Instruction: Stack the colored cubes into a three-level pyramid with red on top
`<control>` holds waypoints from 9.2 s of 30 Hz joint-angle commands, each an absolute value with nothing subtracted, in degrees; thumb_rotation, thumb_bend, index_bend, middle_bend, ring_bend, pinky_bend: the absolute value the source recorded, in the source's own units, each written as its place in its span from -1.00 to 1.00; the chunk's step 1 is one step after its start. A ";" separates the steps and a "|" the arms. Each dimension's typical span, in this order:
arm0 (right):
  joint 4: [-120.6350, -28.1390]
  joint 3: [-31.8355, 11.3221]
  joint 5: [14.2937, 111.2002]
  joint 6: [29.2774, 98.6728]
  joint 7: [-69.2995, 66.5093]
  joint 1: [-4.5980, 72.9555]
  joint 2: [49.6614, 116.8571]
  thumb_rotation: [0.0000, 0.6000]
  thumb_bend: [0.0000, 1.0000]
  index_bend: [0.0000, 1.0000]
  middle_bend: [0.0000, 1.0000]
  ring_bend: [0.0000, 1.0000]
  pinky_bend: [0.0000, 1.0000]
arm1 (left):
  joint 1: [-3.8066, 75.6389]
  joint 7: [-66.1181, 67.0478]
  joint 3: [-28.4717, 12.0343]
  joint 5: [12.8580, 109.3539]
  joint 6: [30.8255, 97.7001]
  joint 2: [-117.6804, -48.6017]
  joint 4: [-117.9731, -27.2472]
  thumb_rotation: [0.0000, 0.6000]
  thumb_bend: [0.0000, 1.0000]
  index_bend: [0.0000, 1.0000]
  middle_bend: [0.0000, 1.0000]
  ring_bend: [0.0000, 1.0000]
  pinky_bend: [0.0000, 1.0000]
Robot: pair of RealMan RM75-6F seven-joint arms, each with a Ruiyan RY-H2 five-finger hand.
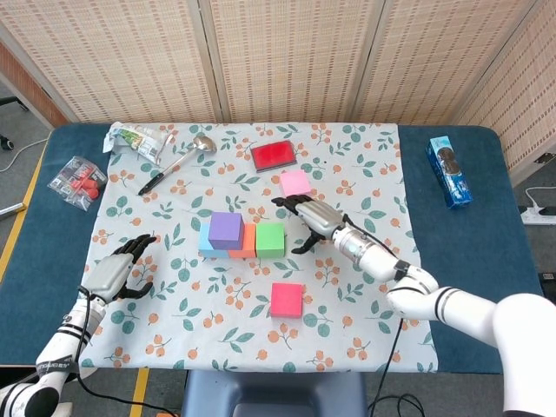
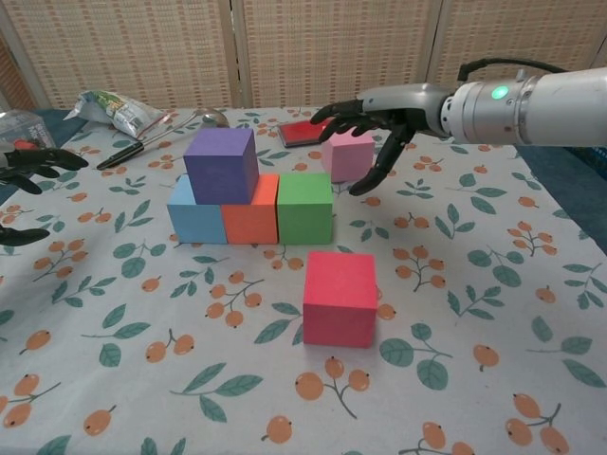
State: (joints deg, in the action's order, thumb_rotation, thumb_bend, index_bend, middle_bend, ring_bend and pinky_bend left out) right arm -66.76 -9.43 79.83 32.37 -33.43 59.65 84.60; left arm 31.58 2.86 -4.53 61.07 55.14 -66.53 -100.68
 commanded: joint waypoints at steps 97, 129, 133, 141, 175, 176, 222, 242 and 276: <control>-79.85 -6.51 76.64 38.90 -15.83 49.15 68.84 1.00 -1.00 -1.00 -0.73 -1.00 -1.00 | 26.85 -0.03 -4.89 66.79 57.46 -65.48 -103.47 1.00 -0.26 -1.00 -1.00 -1.00 -0.73; -36.93 -3.77 85.96 26.61 -12.84 66.92 97.59 1.00 -0.95 -0.30 -0.60 -1.00 -1.00 | 23.36 -3.21 -4.17 66.17 59.26 -62.11 -105.09 1.00 -0.27 -1.00 -1.00 -1.00 -0.73; -41.11 -4.84 84.29 28.70 -13.58 65.18 94.32 1.00 -0.95 -0.22 -0.40 -0.99 -1.00 | 23.20 -3.73 -4.16 66.99 59.28 -62.11 -105.00 1.00 -0.27 -1.00 -1.00 -1.00 -0.73; -60.86 -9.22 68.57 29.86 2.25 60.01 83.66 1.00 -0.95 -0.25 -0.27 -0.90 -1.00 | 23.27 -4.72 -4.17 68.20 58.82 -62.65 -104.00 1.00 -0.27 -1.00 -1.00 -1.00 -0.73; -74.42 -1.57 74.46 37.63 3.59 54.90 74.79 1.00 -1.00 -0.70 -0.76 -1.00 -1.00 | 22.28 -4.81 -3.71 69.58 59.44 -61.90 -105.54 1.00 -0.27 -1.00 -1.00 -1.00 -0.75; -73.57 -1.26 76.28 37.63 2.10 54.93 74.96 1.00 -1.00 -0.70 -0.76 -1.00 -1.00 | 22.24 -4.69 -3.74 69.43 59.51 -61.84 -105.69 1.00 -0.27 -1.00 -1.00 -1.00 -0.75; -75.76 -5.15 80.71 37.63 -1.73 60.50 72.21 1.00 -1.00 0.15 -0.72 -1.00 -1.00 | 21.99 -2.32 -4.34 68.54 60.74 -62.36 -104.26 1.00 -0.28 -1.00 -1.00 -1.00 -0.77; -92.23 -8.12 24.41 44.85 35.35 75.36 74.58 1.00 -1.00 0.24 -0.65 -1.00 -1.00 | 19.83 13.82 -1.77 78.61 72.11 -66.67 -95.01 1.00 -0.27 -1.00 -1.00 -1.00 -0.88; -85.23 -11.72 -9.03 57.89 58.05 92.53 88.77 1.00 -1.00 0.16 -0.65 -1.00 -1.00 | 15.24 -1.20 0.55 85.61 75.98 -69.36 -87.20 1.00 -0.27 -1.00 -1.00 -1.00 -0.88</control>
